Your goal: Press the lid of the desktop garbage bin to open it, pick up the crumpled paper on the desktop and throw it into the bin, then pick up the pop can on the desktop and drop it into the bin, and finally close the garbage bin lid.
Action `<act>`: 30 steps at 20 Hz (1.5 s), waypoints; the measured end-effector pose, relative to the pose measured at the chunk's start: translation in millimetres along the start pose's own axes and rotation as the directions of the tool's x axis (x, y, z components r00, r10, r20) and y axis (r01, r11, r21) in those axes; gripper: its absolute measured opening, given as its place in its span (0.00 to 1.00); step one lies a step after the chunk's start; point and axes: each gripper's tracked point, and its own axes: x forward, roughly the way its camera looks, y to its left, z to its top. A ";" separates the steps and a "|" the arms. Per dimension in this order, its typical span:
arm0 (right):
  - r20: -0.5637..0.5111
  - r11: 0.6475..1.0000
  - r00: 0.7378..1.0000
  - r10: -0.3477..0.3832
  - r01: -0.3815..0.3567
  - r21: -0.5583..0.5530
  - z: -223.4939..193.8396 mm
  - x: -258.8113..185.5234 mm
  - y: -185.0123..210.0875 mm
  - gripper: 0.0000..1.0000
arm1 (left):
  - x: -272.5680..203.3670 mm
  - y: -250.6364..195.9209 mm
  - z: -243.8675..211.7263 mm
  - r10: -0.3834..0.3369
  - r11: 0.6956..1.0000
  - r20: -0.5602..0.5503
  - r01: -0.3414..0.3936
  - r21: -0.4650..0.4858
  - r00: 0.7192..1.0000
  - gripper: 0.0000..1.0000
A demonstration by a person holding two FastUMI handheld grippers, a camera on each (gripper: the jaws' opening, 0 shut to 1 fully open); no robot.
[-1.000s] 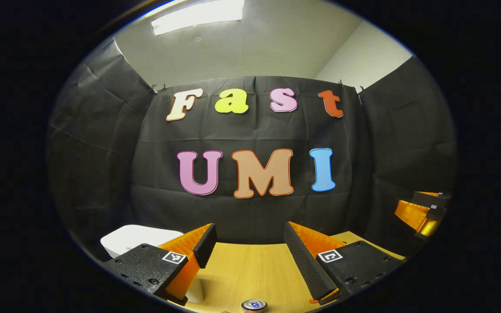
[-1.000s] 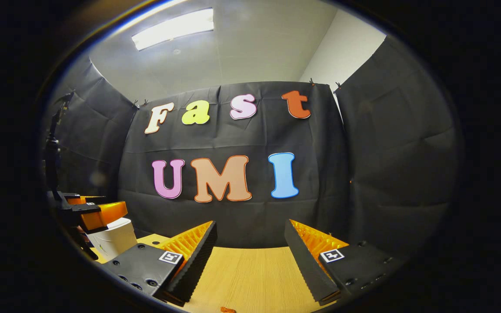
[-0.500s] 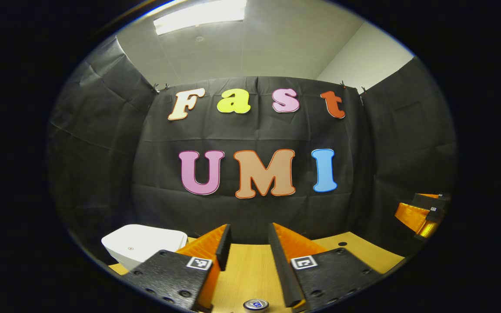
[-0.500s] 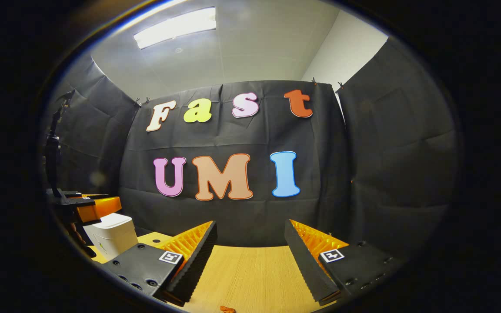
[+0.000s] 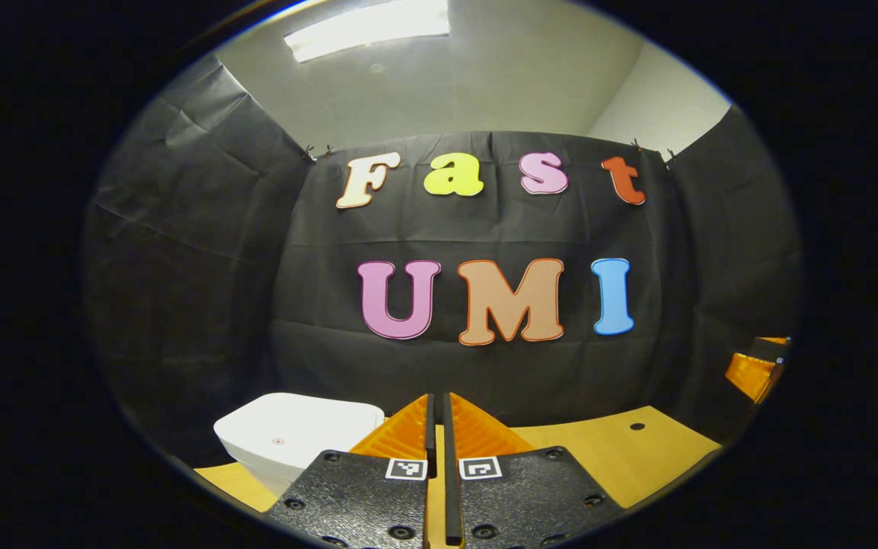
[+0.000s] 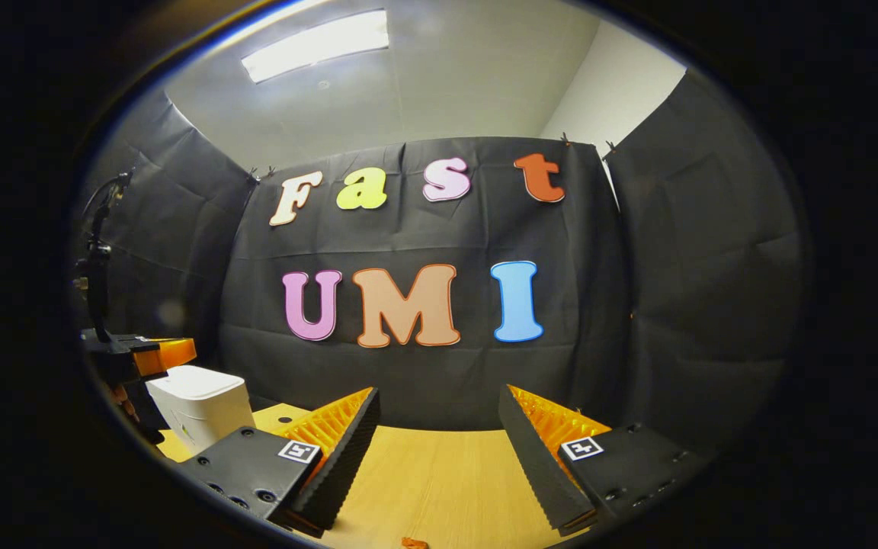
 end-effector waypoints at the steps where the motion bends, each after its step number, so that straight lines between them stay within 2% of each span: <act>1: -0.001 1.000 1.000 0.006 -0.006 -0.002 -0.7 0.4 6.2 0.98 | 1.1 12.5 -4.3 0.018 1.000 -0.009 -0.018 0.019 1.000 0.01; 7: -0.021 1.000 1.000 0.009 -0.010 -0.027 -12.4 1.9 35.0 0.98 | 13.4 86.2 -39.6 0.135 0.990 -0.070 -0.132 0.040 0.988 0.01; 13: -0.036 1.000 0.999 -0.002 0.001 -0.030 -18.9 0.8 52.4 0.98 | 18.1 125.2 -86.4 0.190 0.982 -0.149 -0.187 0.035 0.970 0.01; 21: -0.055 0.998 0.998 0.031 -0.033 -0.047 -25.7 5.2 67.6 0.98 | 16.3 133.3 -98.8 0.224 0.973 -0.102 -0.217 0.076 0.969 0.00; 22: -0.059 0.998 0.998 0.037 -0.039 -0.045 -26.5 5.3 68.6 0.98 | 14.9 132.3 -97.9 0.222 0.974 -0.096 -0.215 0.074 0.970 0.05; 23: -0.062 0.998 0.997 0.045 -0.047 -0.042 -27.1 5.7 70.4 0.98 | 15.1 132.9 -99.4 0.219 0.975 -0.095 -0.213 0.063 0.971 0.00; 25: -0.064 0.997 0.996 0.058 -0.060 -0.039 -28.0 6.9 73.0 0.98 | 15.4 131.3 -100.7 0.201 0.980 -0.096 -0.198 0.033 0.975 0.00; 30: -0.041 0.996 0.995 0.086 -0.087 -0.022 -19.4 6.1 73.7 0.98 | 17.7 132.3 -91.7 0.214 0.976 -0.052 -0.210 0.062 0.975 0.00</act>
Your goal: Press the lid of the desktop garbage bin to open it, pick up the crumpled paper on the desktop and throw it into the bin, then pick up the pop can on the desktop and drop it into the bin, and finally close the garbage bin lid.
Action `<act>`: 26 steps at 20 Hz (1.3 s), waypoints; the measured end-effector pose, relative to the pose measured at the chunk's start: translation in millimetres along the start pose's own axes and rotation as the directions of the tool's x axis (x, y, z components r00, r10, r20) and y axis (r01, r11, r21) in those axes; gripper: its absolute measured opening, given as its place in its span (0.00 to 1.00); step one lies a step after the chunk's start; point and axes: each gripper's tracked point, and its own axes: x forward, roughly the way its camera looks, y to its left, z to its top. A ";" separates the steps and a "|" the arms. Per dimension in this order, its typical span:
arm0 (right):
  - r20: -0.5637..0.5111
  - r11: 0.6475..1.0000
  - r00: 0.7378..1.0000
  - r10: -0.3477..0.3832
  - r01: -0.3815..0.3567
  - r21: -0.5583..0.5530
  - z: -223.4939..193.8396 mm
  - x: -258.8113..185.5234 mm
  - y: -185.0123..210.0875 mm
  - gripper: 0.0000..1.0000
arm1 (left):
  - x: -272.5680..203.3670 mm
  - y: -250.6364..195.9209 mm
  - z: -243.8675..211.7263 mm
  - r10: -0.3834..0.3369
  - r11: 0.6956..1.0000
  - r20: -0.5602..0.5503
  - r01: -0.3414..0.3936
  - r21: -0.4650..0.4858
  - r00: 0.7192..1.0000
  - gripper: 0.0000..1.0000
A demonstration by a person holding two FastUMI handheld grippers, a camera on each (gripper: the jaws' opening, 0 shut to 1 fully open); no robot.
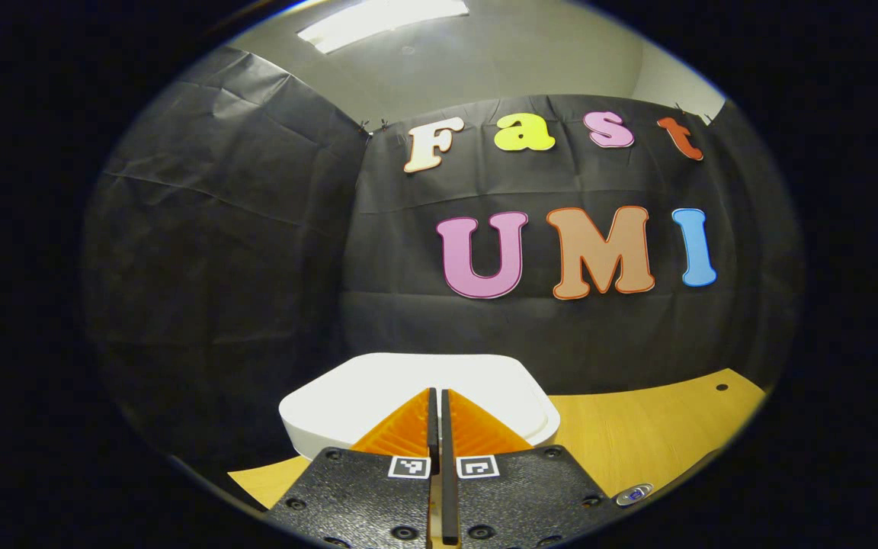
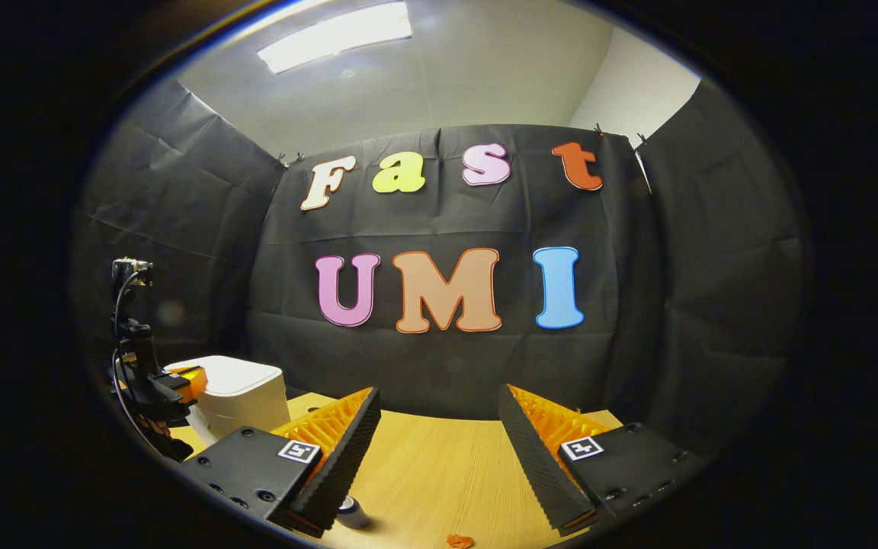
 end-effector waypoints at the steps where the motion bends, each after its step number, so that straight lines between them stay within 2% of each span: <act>1: 0.005 1.000 1.000 0.004 -0.004 -0.006 0.9 -0.9 -0.8 0.98 | 1.5 -4.0 3.9 -0.008 1.000 0.000 0.008 0.015 1.000 0.00; 2: 0.011 1.000 1.000 0.002 -0.002 -0.011 3.8 -1.1 -3.1 0.98 | 0.0 -7.2 3.5 -0.012 1.000 -0.017 0.013 0.026 1.000 0.00; 5: 0.022 1.000 1.000 -0.005 0.005 -0.008 6.4 -2.5 -13.7 0.98 | -2.8 -10.0 28.5 -0.015 0.999 0.030 0.014 0.050 0.999 0.05; 8: 0.019 1.000 1.000 -0.014 0.014 -0.004 4.9 -0.2 -24.5 0.98 | -14.5 -33.9 64.1 -0.079 0.996 0.102 0.074 0.046 0.992 0.11; 9: 0.017 1.000 1.000 -0.017 0.017 -0.001 3.7 1.4 -28.2 0.98 | -19.5 -44.3 73.2 -0.106 0.994 0.122 0.103 0.036 0.987 0.10; 10: 0.012 1.000 1.000 -0.017 0.017 0.002 2.2 3.1 -32.1 0.98 | -24.7 -55.5 82.1 -0.131 0.991 0.134 0.129 0.024 0.982 0.20; 13: -0.013 1.000 1.000 -0.012 0.012 0.001 -10.7 8.6 -38.5 0.98 | -42.7 -91.6 99.3 -0.212 0.976 0.163 0.218 -0.023 0.964 0.38; 14: -0.027 1.000 1.000 -0.009 0.009 -0.004 -17.5 11.3 -40.3 0.98 | -48.1 -102.8 102.2 -0.236 0.969 0.165 0.244 -0.035 0.958 0.55; 16: -0.081 1.000 0.997 0.004 -0.006 -0.017 -44.2 15.7 -42.7 0.98 | -61.9 -124.0 104.6 -0.282 0.955 0.170 0.293 -0.045 0.944 0.75; 17: -0.119 1.000 0.993 0.012 -0.016 -0.026 -63.0 16.2 -43.5 0.98 | -67.9 -130.2 105.6 -0.299 0.950 0.175 0.310 -0.043 0.938 0.77; 21: -0.293 0.998 0.955 0.041 -0.056 -0.042 -137.5 23.9 -46.0 0.99 | -85.4 -152.8 104.8 -0.343 0.932 0.169 0.357 -0.065 0.924 0.82; 24: -0.416 0.995 0.907 0.062 -0.091 -0.049 -193.0 19.9 -45.6 0.99 | -91.4 -151.5 105.6 -0.333 0.938 0.161 0.344 -0.049 0.929 0.85; 26: -0.498 0.991 0.864 0.076 -0.119 -0.055 -228.2 18.0 -43.8 0.99 | -94.7 -148.7 105.5 -0.320 0.943 0.156 0.330 -0.038 0.934 0.86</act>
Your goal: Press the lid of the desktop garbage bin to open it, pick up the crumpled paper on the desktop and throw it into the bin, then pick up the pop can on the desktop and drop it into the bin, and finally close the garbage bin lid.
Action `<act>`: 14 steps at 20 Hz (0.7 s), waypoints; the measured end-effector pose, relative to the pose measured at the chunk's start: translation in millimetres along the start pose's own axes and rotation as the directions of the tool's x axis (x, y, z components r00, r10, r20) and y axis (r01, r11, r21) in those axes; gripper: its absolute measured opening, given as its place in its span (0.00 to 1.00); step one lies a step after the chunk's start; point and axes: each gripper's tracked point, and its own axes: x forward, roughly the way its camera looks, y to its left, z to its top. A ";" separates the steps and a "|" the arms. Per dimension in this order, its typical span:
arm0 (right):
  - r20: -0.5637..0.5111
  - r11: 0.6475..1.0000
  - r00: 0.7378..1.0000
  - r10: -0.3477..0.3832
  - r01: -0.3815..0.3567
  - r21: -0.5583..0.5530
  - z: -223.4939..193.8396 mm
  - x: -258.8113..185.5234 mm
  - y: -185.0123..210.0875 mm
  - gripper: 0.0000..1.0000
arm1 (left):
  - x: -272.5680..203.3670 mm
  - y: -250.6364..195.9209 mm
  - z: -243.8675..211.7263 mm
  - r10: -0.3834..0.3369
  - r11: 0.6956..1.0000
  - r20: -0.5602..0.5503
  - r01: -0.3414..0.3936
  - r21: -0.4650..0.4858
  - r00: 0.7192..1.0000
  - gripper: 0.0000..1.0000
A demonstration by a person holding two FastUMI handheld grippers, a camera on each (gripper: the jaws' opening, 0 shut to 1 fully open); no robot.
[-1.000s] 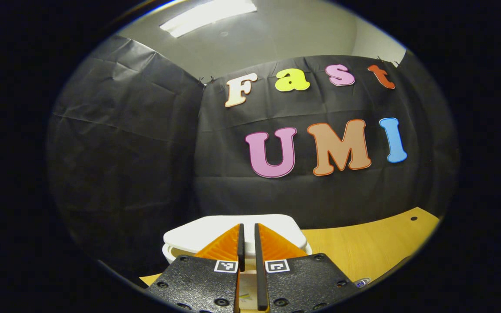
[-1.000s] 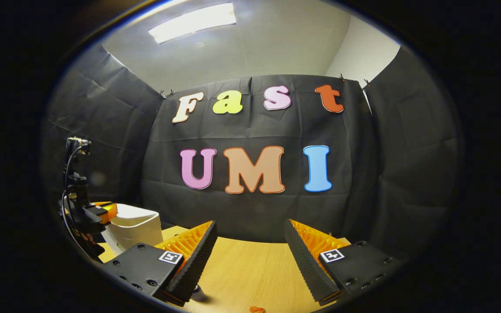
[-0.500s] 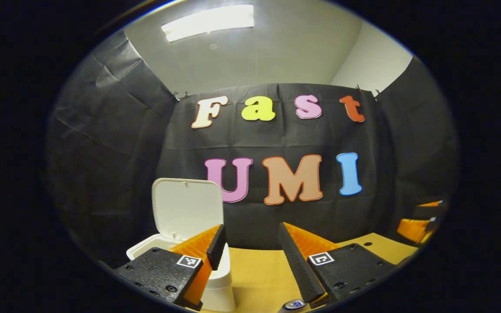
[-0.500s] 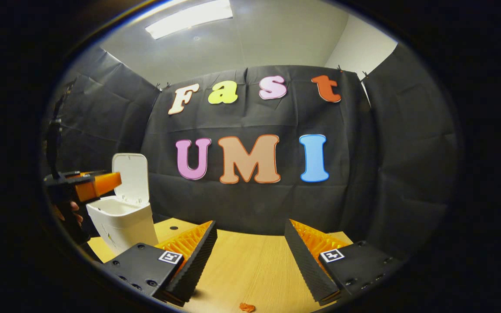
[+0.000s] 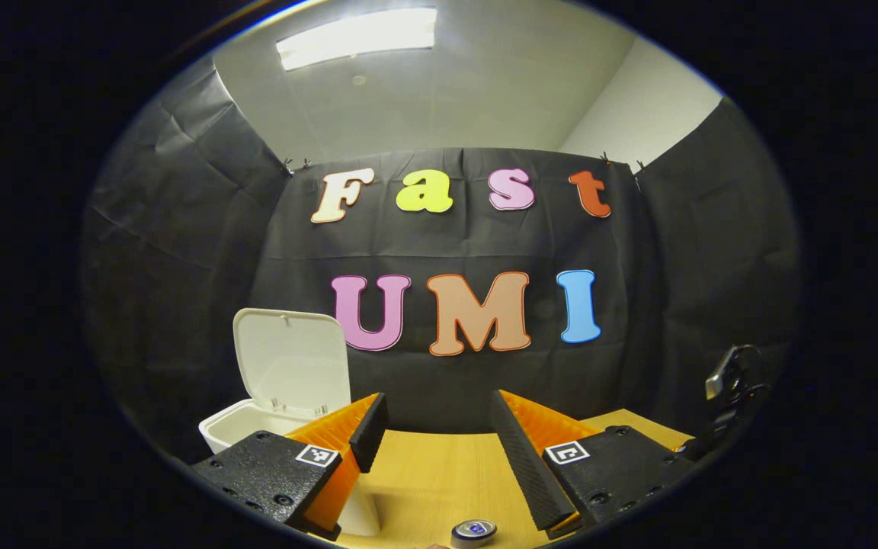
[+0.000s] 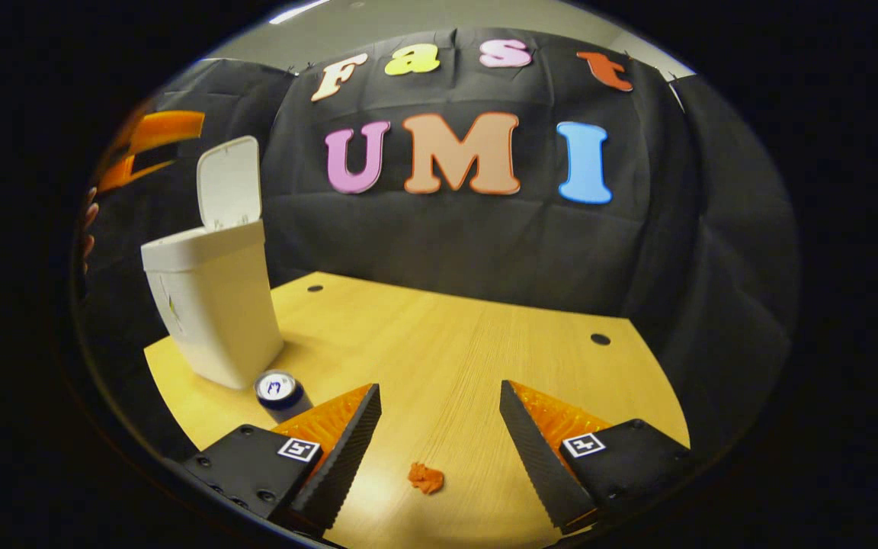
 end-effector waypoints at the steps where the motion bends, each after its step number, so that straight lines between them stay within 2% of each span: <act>1: -0.043 1.000 0.999 0.008 -0.008 -0.006 -14.9 7.1 0.5 0.99 | -1.6 1.6 0.2 0.008 1.000 -0.003 -0.008 0.007 1.000 0.85; 2: -0.083 1.000 0.996 0.014 -0.015 -0.010 -29.5 13.8 1.5 1.00 | -3.9 3.7 1.0 0.017 1.000 -0.004 -0.017 0.013 1.000 0.83; 3: -0.128 1.000 0.992 0.016 -0.019 -0.017 -44.9 20.5 1.6 1.00 | -4.3 5.9 1.4 0.027 0.999 -0.006 -0.026 0.020 1.000 0.85; 7: -0.254 0.998 0.966 0.041 -0.050 -0.028 -92.1 33.6 4.9 1.00 | -13.6 18.5 0.7 0.074 0.996 -0.015 -0.073 0.044 0.997 0.83; 8: -0.280 0.998 0.959 0.045 -0.057 -0.035 -102.8 37.1 4.8 0.99 | -15.9 22.8 1.2 0.090 0.995 -0.016 -0.089 0.051 0.996 0.87; 9: -0.305 0.997 0.951 0.047 -0.063 -0.043 -111.7 40.2 5.0 0.96 | -17.9 26.7 0.5 0.102 0.993 -0.018 -0.101 0.055 0.995 0.84; 11: -0.354 0.995 0.933 0.058 -0.083 -0.055 -126.6 44.8 5.3 0.84 | -23.0 32.2 -1.7 0.122 0.991 -0.027 -0.120 0.058 0.992 0.84; 13: -0.391 0.995 0.918 0.072 -0.092 -0.033 -138.3 48.5 9.1 0.62 | -29.0 36.0 -1.9 0.139 0.989 -0.032 -0.137 0.060 0.990 0.83; 14: -0.404 0.995 0.911 0.088 -0.102 -0.013 -142.4 49.2 10.6 0.29 | -31.0 38.6 -0.5 0.148 0.987 -0.031 -0.146 0.062 0.988 0.84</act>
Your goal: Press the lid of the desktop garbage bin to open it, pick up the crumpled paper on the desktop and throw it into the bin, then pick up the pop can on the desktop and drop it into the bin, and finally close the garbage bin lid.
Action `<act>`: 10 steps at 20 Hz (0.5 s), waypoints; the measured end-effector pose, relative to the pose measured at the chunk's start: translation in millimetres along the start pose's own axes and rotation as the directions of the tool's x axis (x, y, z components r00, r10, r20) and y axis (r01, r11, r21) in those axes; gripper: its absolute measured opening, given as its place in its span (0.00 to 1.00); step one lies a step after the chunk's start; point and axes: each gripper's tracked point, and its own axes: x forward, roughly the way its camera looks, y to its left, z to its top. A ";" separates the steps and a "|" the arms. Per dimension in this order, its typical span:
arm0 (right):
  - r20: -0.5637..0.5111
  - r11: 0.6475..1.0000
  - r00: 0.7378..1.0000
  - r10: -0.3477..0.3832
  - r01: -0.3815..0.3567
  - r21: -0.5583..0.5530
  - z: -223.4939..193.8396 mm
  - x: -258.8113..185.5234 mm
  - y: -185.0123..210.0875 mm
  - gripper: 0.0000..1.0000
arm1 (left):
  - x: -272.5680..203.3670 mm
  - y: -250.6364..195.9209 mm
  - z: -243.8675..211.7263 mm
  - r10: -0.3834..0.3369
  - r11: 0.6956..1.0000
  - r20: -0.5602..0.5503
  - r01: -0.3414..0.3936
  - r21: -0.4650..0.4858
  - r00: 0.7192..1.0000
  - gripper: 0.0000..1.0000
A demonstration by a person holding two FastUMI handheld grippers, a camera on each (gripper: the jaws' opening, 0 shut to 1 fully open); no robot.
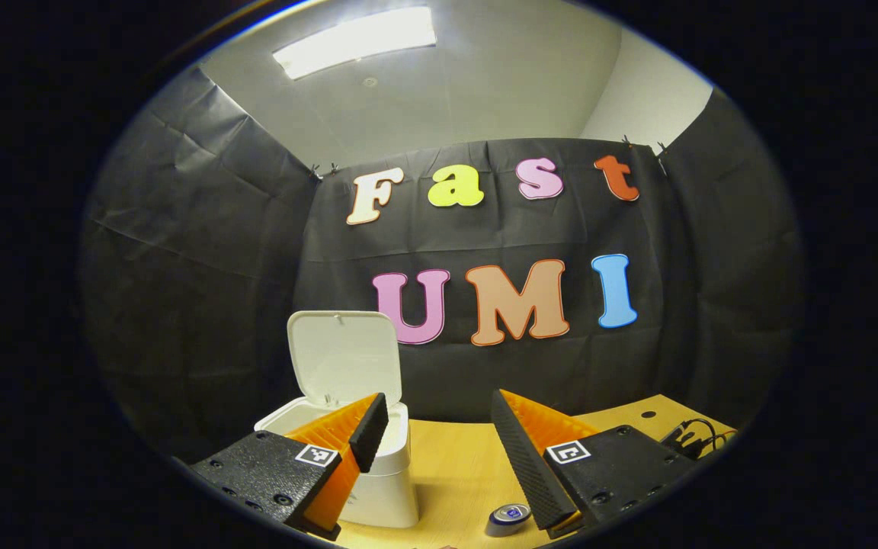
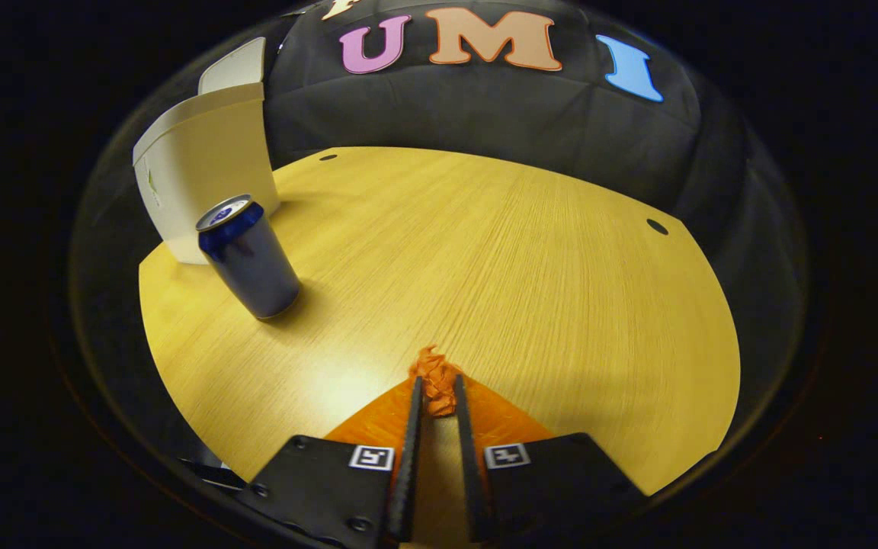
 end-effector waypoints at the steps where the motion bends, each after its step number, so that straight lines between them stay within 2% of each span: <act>1: -0.016 1.000 1.000 0.023 -0.023 0.014 -1.2 -1.7 0.6 0.27 | -1.1 3.8 0.0 0.011 1.000 0.001 -0.011 0.004 1.000 0.87; 3: -0.013 0.999 0.999 0.039 -0.039 0.037 0.8 3.8 -1.6 0.13 | -2.6 9.8 -3.4 0.025 1.000 -0.009 -0.024 0.011 1.000 0.83; 5: -0.014 0.998 0.999 0.042 -0.042 0.043 4.7 1.8 -1.2 0.06 | -4.4 19.6 -5.1 0.045 0.999 -0.018 -0.044 0.016 0.999 0.83; 7: 0.005 0.999 0.999 0.045 -0.045 0.025 12.0 -3.1 0.7 0.06 | -7.1 26.9 -7.4 0.063 0.998 -0.022 -0.063 0.000 0.998 0.84; 10: 0.112 0.997 0.991 0.070 -0.067 -0.028 48.1 -24.5 15.2 0.06 | -7.7 35.5 -13.2 0.077 0.997 -0.034 -0.077 -0.009 0.996 0.87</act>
